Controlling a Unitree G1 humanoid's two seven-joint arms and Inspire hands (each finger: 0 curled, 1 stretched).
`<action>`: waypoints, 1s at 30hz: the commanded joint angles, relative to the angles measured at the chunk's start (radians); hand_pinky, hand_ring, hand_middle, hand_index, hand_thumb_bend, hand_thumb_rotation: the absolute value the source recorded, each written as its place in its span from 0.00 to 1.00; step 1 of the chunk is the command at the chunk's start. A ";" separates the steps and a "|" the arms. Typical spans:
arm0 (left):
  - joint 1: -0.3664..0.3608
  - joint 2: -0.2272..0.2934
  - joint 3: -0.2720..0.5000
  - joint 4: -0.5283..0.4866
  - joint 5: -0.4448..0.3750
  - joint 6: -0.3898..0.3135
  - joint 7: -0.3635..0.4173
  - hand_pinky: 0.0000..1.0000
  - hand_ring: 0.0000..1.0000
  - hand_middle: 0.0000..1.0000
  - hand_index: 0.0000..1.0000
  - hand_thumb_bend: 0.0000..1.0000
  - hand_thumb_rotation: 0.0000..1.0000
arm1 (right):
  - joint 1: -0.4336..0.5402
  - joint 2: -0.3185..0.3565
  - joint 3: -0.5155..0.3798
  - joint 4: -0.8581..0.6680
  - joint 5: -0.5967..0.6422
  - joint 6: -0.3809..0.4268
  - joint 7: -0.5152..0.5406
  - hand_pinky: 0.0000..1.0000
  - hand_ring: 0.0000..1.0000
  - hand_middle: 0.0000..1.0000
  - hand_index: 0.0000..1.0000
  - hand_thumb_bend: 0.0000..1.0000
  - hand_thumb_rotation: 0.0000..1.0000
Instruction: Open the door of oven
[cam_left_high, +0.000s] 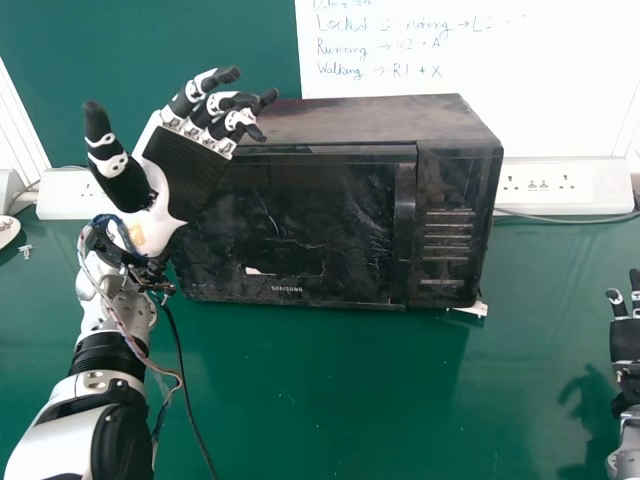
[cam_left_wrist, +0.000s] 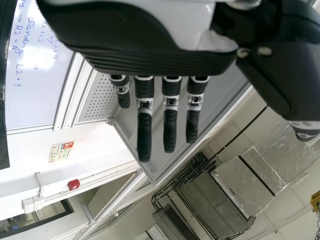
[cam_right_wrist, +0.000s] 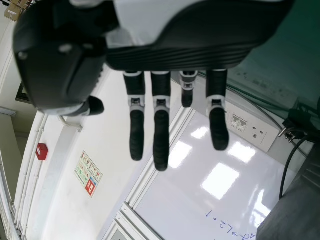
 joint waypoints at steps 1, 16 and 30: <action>-0.020 0.016 -0.004 0.003 0.004 -0.002 -0.003 0.25 0.31 0.40 0.50 0.50 0.10 | -0.004 -0.001 0.001 0.003 -0.002 -0.005 0.005 0.45 0.57 0.73 0.79 1.00 0.93; -0.018 0.016 -0.005 -0.006 0.003 0.001 -0.001 0.25 0.31 0.40 0.50 0.50 0.10 | -0.001 0.000 0.001 -0.005 -0.001 -0.004 0.005 0.45 0.57 0.73 0.79 1.00 0.93; -0.016 0.021 -0.003 -0.009 0.000 0.007 -0.004 0.25 0.31 0.40 0.50 0.50 0.10 | 0.003 0.008 0.002 -0.017 -0.002 -0.005 0.003 0.45 0.57 0.73 0.79 1.00 0.93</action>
